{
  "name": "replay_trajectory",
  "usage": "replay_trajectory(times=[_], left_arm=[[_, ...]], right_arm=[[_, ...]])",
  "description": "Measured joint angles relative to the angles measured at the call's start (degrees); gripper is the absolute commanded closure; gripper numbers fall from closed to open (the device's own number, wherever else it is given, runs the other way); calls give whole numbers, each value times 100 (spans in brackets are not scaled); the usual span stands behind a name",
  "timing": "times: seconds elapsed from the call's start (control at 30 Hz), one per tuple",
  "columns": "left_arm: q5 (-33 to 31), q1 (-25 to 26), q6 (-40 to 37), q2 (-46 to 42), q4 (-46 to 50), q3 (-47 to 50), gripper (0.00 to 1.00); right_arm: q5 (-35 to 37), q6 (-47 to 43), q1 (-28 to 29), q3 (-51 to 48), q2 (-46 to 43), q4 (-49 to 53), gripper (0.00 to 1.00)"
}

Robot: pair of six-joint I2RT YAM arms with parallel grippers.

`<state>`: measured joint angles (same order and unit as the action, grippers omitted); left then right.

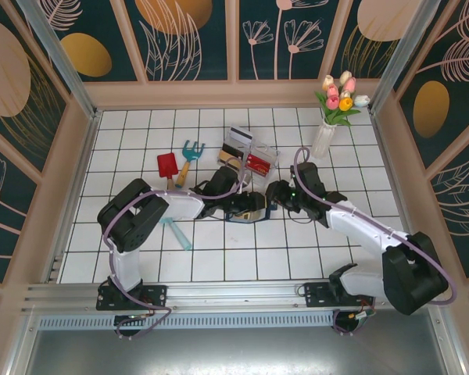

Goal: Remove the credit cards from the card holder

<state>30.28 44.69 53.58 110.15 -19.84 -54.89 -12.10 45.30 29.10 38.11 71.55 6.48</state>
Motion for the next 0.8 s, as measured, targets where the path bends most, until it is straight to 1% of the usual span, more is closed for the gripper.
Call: replay_trajectory(times=[0.1,0.17,0.3,0.67,0.8], left_arm=[[-188,68,-81,17,175,-63,56],[-275,96,-140,17,256,-83,58],[-372,109,-170,17,313,-85,60],[-376,109,-173,15,317,-83,60],[-380,114,-192,-22,363,-83,55]], right_arm=[[4,-4,0,15,173,42,79],[2,28,0,50,310,83,85],[-7,4,0,210,640,101,91],[-155,-48,2,669,1506,11,93],[-216,-146,2,822,1705,4,93]])
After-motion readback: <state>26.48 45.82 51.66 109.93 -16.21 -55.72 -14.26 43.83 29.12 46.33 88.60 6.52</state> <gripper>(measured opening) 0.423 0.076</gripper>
